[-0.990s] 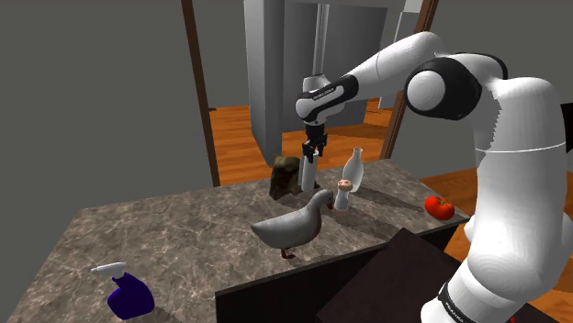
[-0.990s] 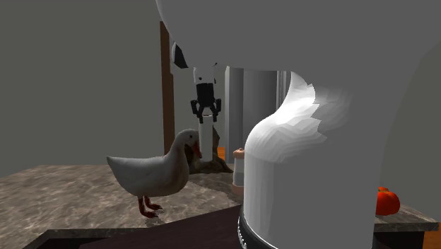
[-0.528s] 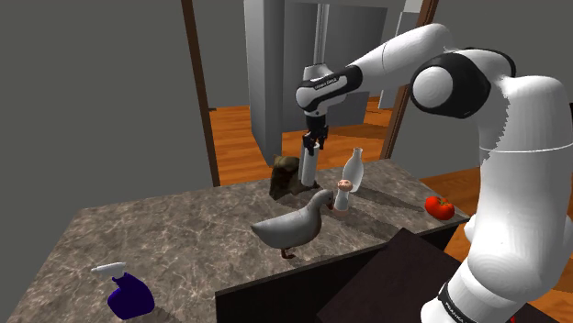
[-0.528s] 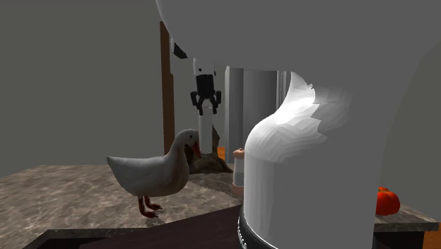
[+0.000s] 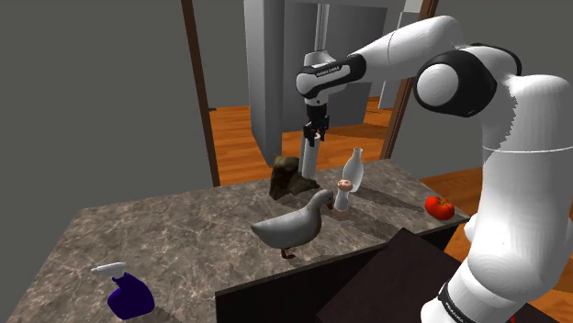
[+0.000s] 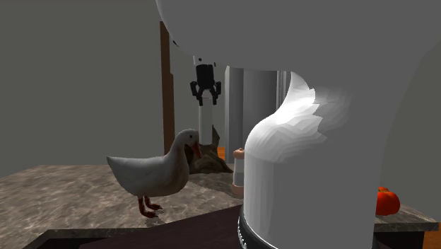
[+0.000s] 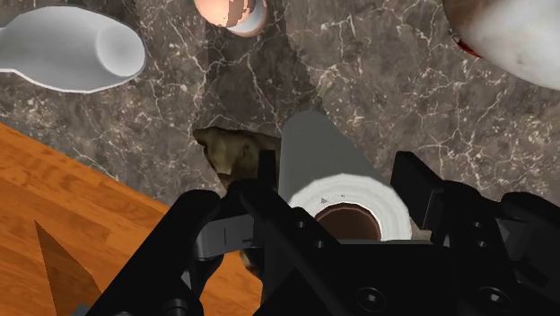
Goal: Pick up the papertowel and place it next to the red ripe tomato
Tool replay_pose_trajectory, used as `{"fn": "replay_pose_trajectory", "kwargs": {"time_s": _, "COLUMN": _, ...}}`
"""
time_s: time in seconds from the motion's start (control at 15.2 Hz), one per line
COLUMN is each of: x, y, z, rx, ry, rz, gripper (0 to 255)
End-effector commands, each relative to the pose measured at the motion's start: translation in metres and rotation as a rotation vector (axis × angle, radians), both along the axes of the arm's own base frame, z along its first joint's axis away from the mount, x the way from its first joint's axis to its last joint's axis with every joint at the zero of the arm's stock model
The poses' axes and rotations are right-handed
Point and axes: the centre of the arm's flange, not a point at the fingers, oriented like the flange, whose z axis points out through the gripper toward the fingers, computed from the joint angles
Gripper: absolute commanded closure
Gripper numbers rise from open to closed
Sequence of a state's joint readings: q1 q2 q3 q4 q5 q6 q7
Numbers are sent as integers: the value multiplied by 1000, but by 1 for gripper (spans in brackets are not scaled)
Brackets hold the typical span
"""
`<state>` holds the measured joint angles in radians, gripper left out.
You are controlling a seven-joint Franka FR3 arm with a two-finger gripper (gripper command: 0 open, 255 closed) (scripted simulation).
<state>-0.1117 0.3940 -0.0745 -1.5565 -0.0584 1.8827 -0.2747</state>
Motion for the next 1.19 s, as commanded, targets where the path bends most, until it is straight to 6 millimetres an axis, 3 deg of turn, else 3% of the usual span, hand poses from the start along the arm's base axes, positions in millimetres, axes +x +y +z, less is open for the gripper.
{"fn": "replay_pose_trajectory", "kwargs": {"time_s": 0.0, "x": -1, "y": 0, "z": 12, "rx": 0, "ry": 0, "rz": 0, "gripper": 255}}
{"fn": "replay_pose_trajectory", "kwargs": {"time_s": 0.99, "x": -1, "y": 0, "z": 89, "rx": 0, "ry": 0, "rz": 0, "gripper": 255}}
{"fn": "replay_pose_trajectory", "kwargs": {"time_s": 1.12, "x": -21, "y": -17, "z": 90, "rx": 0, "ry": 0, "rz": 0, "gripper": 255}}
